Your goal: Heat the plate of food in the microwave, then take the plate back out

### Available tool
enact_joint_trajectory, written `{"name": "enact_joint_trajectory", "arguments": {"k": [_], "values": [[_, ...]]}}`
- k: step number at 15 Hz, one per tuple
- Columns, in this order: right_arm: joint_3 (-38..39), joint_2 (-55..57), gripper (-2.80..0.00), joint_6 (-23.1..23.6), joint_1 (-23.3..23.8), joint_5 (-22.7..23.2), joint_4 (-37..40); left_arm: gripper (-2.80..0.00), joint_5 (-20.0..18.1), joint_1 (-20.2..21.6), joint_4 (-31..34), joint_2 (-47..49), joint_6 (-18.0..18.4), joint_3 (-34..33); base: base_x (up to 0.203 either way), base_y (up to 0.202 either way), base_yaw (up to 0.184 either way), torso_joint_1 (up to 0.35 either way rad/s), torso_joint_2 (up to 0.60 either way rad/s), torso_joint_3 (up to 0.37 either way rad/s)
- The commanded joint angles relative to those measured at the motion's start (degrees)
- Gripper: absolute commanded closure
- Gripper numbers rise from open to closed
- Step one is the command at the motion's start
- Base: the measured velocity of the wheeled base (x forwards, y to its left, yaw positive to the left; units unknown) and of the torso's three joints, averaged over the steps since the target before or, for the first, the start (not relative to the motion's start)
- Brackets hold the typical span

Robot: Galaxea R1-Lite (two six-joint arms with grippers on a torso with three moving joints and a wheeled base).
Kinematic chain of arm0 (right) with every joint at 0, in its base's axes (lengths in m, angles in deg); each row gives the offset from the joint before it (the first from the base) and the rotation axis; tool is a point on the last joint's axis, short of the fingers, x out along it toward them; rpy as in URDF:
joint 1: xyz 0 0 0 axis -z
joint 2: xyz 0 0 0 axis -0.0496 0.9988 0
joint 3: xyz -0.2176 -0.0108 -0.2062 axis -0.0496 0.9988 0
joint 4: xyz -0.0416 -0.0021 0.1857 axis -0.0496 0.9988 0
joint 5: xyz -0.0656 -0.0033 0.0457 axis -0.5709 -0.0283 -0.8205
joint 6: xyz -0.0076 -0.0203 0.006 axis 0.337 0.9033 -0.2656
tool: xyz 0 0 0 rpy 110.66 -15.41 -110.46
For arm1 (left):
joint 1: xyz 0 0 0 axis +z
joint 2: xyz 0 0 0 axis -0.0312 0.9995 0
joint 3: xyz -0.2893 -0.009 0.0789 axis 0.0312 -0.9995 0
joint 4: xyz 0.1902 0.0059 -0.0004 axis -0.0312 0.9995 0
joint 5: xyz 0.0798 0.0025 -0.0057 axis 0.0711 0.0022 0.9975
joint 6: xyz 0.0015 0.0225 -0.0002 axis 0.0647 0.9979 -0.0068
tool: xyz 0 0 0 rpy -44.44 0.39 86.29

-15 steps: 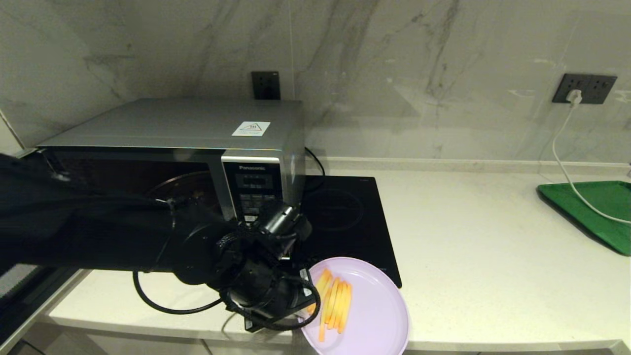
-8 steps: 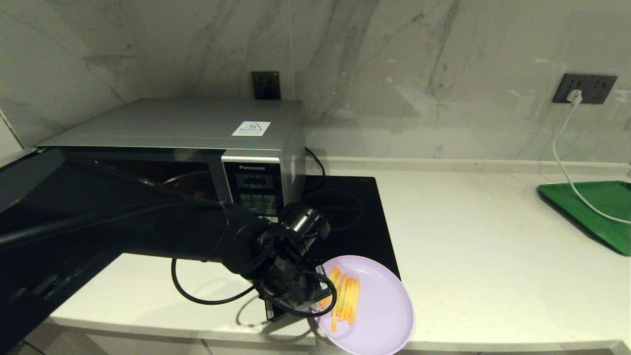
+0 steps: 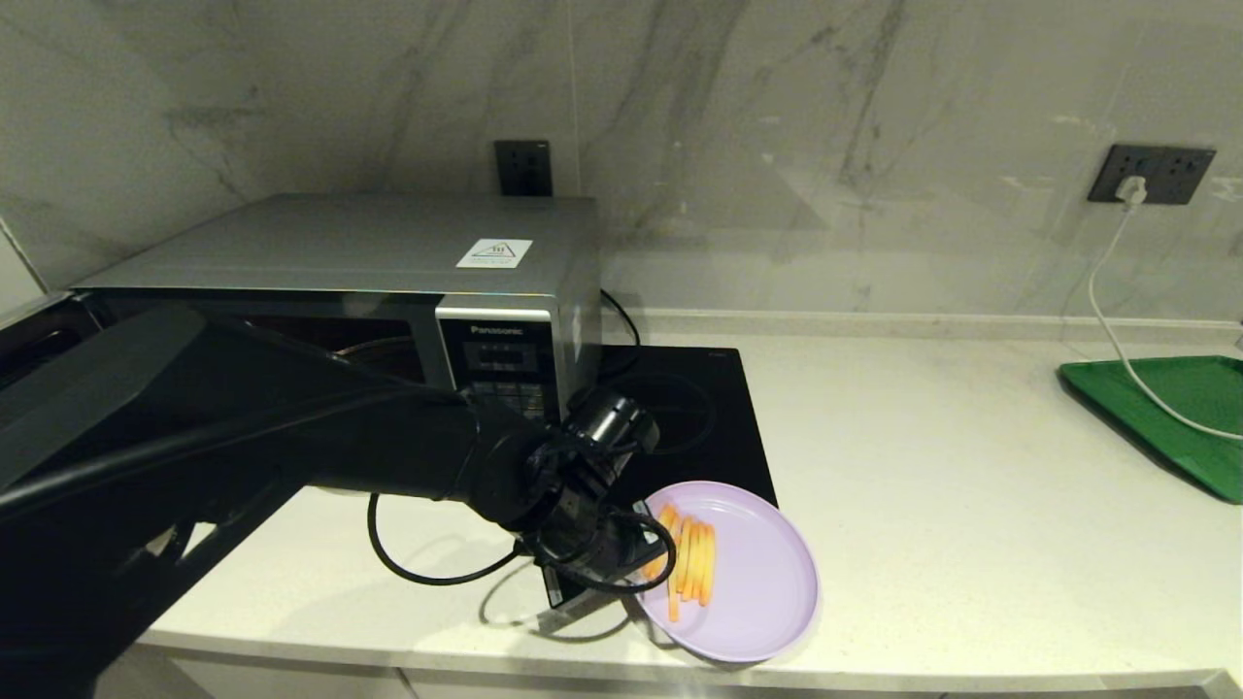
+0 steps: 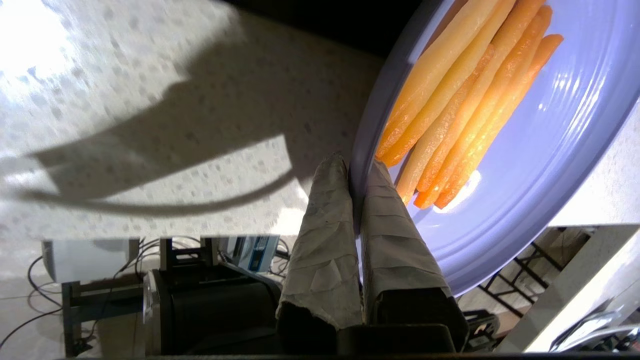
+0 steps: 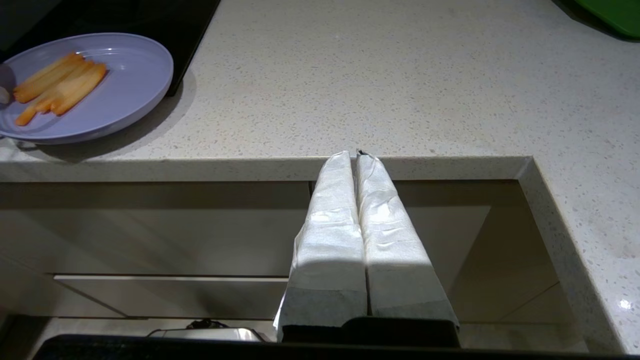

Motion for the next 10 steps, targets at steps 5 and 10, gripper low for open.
{"name": "enact_joint_trajectory", "arguments": {"k": [5,10], "values": [[-0.01,0.00,0.00,-0.05,-0.02,-0.02,0.07,0.00,0.56,1.23,0.03,1.19,-1.56,1.61,0.000,0.000,0.000,0.000,0.00,0.000],[-0.01,0.00,0.00,-0.05,-0.01,0.05,0.07,0.00,0.44,1.54,0.30,-0.39,-1.64,1.26,0.000,0.000,0.000,0.000,0.00,0.000]]}}
